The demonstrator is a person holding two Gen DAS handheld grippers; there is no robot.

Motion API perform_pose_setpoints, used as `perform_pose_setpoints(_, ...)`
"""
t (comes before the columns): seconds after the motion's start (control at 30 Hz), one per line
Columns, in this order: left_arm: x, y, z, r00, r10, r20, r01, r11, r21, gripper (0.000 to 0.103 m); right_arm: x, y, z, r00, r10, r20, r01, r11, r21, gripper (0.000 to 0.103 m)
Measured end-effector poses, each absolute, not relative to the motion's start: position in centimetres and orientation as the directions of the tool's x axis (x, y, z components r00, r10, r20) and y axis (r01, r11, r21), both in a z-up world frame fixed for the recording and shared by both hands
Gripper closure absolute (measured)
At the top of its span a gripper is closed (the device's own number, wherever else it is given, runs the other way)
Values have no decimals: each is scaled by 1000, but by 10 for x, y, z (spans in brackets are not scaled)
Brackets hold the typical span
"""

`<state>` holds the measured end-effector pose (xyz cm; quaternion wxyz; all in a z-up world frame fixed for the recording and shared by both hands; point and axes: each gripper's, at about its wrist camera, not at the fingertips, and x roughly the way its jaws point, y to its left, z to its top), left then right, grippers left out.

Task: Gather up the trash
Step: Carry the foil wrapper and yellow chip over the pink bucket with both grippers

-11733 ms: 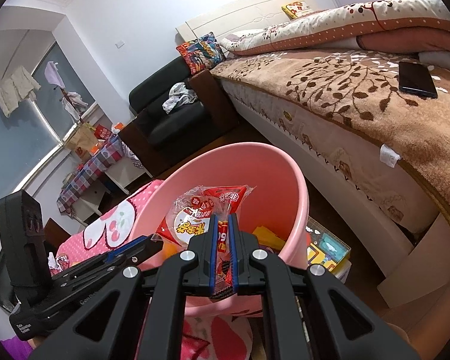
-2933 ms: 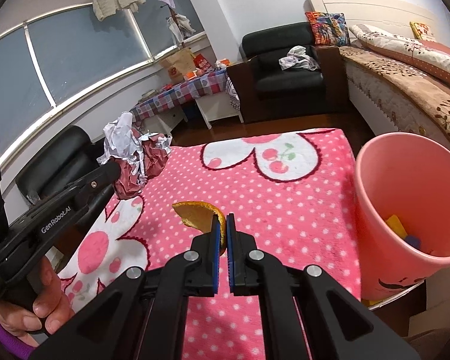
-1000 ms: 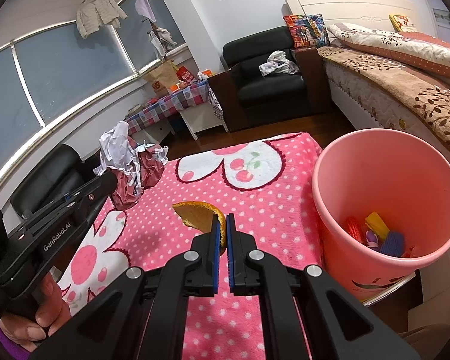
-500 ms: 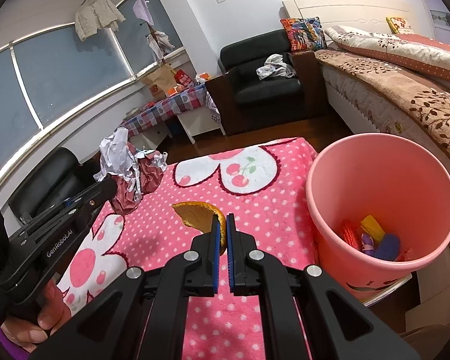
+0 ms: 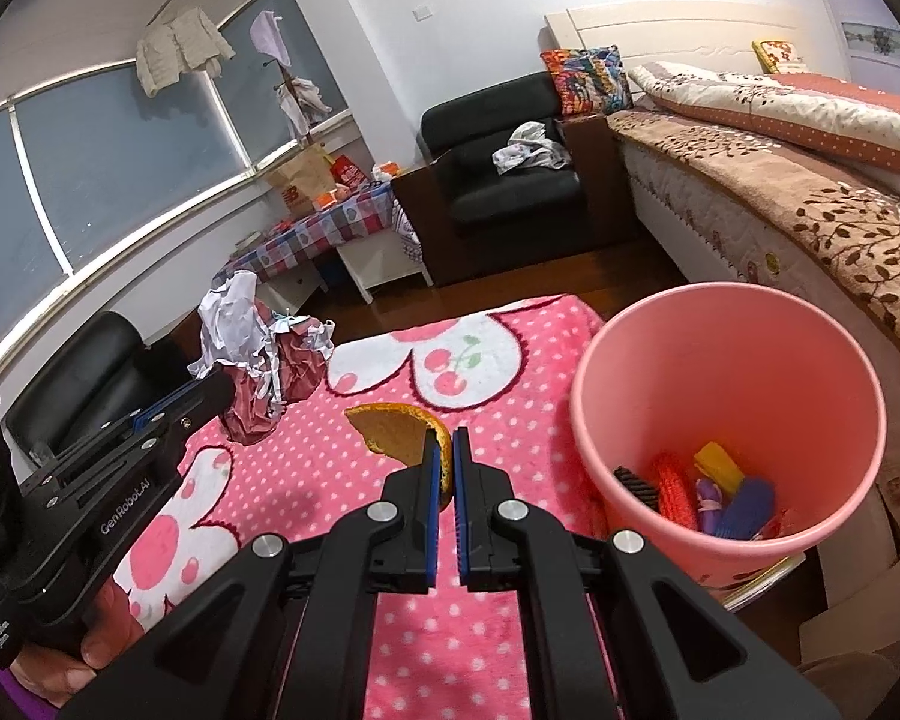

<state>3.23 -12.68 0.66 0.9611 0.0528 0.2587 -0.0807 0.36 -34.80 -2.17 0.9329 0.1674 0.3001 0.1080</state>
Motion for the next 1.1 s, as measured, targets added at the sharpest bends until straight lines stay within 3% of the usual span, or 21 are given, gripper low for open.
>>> perform_pose_setpoints(0.73,58,-192,10,765,-403,-502,433,899,-62,92,4,-435,-14,860,95,-502,107,928,358,99)
perform_pose_setpoints(1.1,83,-241,-20,673,-454,-584,499,862,-94,92,21,-480,-42,835,24,-549,208,911,356,99)
